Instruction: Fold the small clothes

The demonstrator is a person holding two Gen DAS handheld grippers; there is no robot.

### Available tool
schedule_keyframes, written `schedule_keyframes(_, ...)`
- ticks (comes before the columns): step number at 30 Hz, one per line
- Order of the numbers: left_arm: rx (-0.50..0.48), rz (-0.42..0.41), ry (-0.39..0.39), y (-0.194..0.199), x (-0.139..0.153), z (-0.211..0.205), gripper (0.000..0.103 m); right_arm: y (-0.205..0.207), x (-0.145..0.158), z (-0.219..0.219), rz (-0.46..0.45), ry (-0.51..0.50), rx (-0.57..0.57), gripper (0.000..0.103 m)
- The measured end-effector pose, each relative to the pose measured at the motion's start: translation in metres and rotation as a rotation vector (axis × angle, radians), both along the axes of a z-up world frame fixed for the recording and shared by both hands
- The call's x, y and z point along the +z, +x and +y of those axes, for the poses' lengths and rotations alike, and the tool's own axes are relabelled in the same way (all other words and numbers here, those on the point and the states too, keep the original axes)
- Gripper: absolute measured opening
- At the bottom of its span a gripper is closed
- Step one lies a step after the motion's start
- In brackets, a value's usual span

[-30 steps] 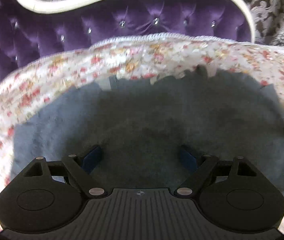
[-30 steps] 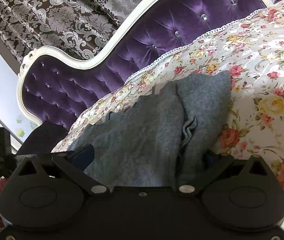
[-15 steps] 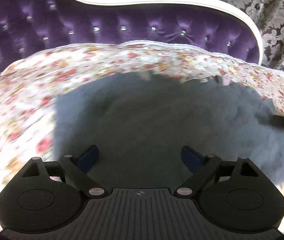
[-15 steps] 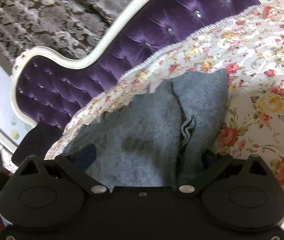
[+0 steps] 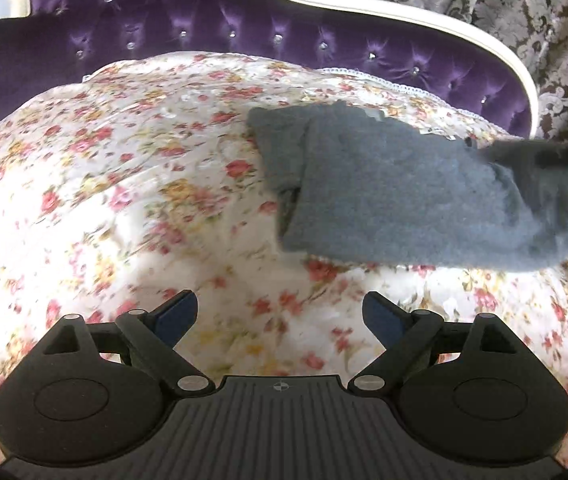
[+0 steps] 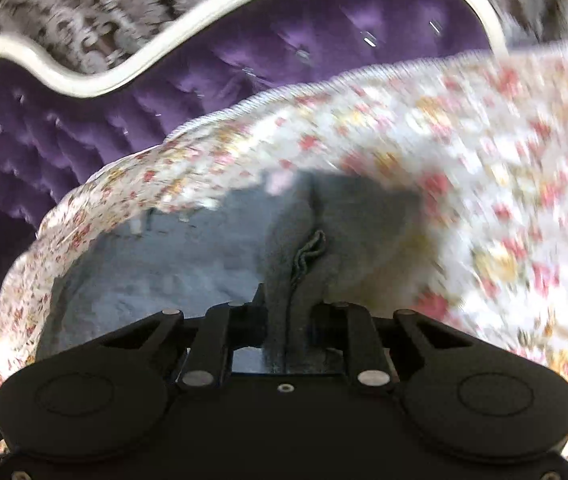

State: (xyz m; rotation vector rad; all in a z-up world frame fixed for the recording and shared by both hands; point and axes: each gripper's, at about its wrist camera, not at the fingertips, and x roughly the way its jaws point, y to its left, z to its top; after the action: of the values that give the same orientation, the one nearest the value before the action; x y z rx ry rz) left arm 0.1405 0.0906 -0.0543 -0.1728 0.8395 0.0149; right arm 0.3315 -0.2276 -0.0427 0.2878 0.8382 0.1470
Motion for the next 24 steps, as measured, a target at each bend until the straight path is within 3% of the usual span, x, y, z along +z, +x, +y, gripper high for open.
schedule_keyframes(5, 0.002, -0.019, -0.041, -0.016, 0.001, 0.012, 0.090, 0.010, 0.049, 0.084, -0.064, -0.127, 0.114, 0.027)
schedule_keyframes(8, 0.003, -0.022, -0.068, -0.022, 0.000, 0.018, 0.090, 0.017, 0.058, 0.146, -0.077, -0.166, 0.212, 0.027)
schedule_keyframes(16, 0.024, -0.008, -0.095, -0.031, -0.006, 0.031, 0.090, 0.031, 0.004, 0.291, -0.003, -0.325, 0.435, 0.027)
schedule_keyframes(18, 0.018, -0.001, -0.095, -0.031, -0.008, 0.033, 0.090, 0.031, -0.012, 0.311, 0.009, -0.375, 0.464, 0.035)
schedule_keyframes(20, 0.009, 0.001, -0.094, -0.032, -0.008, 0.035, 0.090, 0.026, -0.016, 0.317, -0.003, -0.351, 0.506, 0.052)
schedule_keyframes(24, -0.011, -0.006, -0.089, -0.027, -0.002, 0.035, 0.090, 0.014, 0.008, 0.298, -0.073, -0.099, 0.602, 0.056)
